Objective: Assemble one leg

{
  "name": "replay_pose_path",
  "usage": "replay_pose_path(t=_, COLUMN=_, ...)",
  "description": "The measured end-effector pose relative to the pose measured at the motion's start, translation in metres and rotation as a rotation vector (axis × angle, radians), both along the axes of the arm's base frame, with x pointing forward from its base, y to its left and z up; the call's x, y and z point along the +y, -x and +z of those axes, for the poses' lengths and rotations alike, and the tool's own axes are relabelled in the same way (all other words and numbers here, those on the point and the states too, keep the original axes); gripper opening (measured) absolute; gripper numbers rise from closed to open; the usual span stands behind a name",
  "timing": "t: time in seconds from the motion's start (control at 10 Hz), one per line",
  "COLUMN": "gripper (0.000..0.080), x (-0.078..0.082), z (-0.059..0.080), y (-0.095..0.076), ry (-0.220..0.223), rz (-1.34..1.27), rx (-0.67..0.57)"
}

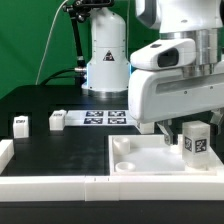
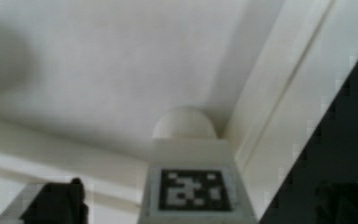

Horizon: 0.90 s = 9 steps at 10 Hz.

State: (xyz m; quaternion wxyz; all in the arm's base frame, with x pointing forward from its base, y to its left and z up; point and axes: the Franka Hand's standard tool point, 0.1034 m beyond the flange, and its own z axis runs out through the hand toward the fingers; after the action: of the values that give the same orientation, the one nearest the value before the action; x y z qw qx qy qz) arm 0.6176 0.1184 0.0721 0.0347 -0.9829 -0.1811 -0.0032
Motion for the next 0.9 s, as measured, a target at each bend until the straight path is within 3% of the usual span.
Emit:
replay_pose_path(t=0.4, gripper=0.0649, x=0.0027, z=0.0048, y=-0.0082, ry=-0.004, rz=0.001, rx=-0.015)
replay_pose_path(t=0.5, gripper=0.0547, x=0.0027, z=0.0046, y=-0.008, ry=-0.004, rz=0.001, rx=-0.014)
replay_pose_path(t=0.6, gripper=0.0547, x=0.0027, z=0.0046, y=-0.008, ry=-0.004, rz=0.001, rx=-0.014)
replay_pose_path(t=0.7, gripper=0.0358, x=0.0025, z=0.0045, y=-0.0081, ry=-0.004, rz=0.001, rx=-0.015)
replay_pose_path(t=0.8, gripper=0.0291, x=0.0009, z=0.0041, y=-0.0082, ry=-0.003, rz=-0.001, rx=-0.014)
replay_pose_path(t=0.9, gripper=0.0291, x=0.0009, z=0.0041, y=-0.0082, ry=-0.003, rz=-0.006, rx=-0.014)
